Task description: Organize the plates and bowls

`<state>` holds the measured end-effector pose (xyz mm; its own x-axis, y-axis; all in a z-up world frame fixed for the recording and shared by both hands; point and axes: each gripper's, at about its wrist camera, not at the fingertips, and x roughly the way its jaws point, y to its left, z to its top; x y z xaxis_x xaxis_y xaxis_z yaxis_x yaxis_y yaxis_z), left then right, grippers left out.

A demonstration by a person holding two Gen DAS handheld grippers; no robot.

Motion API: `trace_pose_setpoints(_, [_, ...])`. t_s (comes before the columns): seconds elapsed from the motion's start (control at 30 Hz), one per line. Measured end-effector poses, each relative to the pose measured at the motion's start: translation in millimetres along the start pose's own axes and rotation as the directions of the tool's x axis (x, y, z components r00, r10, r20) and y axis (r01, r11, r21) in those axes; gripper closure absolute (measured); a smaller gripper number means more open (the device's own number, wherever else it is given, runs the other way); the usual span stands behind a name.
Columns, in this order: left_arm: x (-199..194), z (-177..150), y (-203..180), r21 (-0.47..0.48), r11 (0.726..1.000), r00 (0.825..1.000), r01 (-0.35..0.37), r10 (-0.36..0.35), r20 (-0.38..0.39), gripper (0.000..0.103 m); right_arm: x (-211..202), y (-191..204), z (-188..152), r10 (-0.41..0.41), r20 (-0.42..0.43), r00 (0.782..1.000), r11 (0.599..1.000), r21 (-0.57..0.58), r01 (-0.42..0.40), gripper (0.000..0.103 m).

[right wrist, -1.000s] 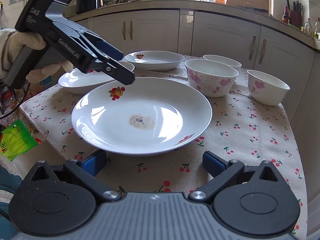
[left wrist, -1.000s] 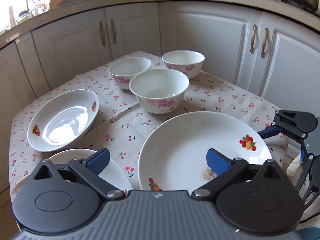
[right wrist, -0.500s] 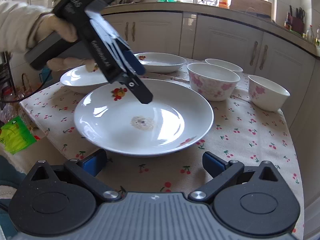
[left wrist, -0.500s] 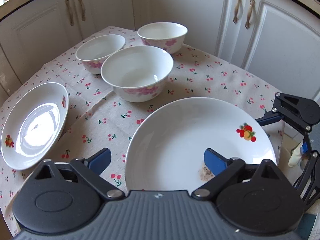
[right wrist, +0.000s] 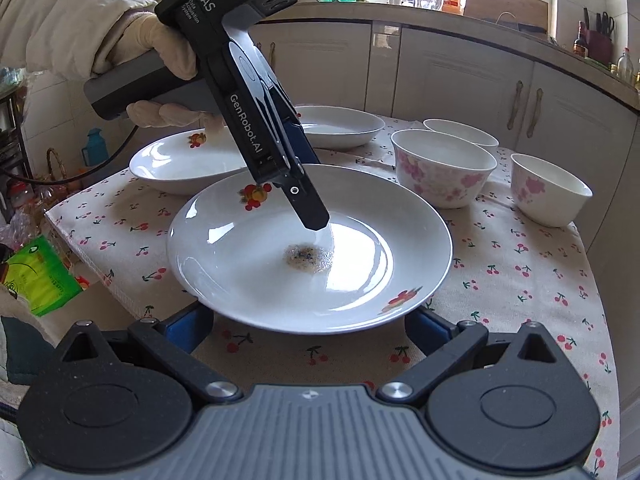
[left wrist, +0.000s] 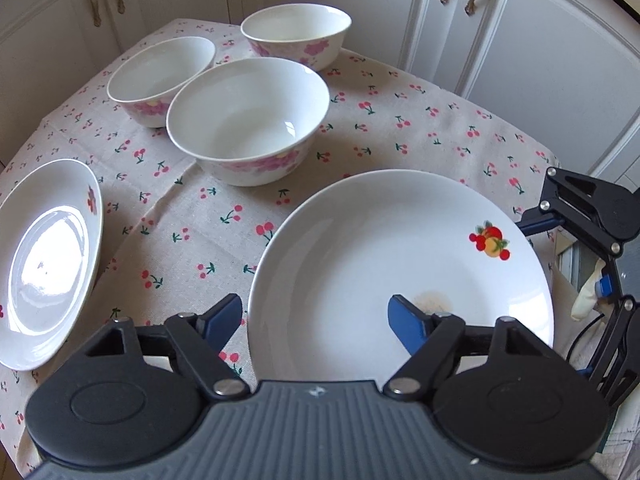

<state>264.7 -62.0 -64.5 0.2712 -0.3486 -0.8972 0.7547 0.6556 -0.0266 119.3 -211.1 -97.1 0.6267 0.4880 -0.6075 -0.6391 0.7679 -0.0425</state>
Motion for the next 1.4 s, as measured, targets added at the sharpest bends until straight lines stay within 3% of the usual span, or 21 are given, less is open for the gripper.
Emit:
trace_pose_setpoints(0.23, [8.9, 5.8, 2.3, 0.009, 0.999, 0.997, 0.053, -0.052, -0.060, 0.029, 2.0, 1.5, 0.9, -0.006, -0.011, 1.000, 1.000, 0.015, 0.006, 0.000])
trace_pose_setpoints(0.87, [12.0, 14.9, 4.8, 0.016, 0.995, 0.987, 0.094, -0.091, -0.135, 0.029, 6.1, -0.7, 9.8, 0.009, -0.078, 0.997, 0.999, 0.042, -0.006, 0.000])
trace_pose_setpoints(1.4, [5.2, 11.0, 7.3, -0.003, 0.992, 0.986, 0.125, -0.125, -0.115, 0.029, 9.4, -1.9, 14.6, 0.018, -0.127, 0.992, 0.998, 0.060, -0.011, 0.000])
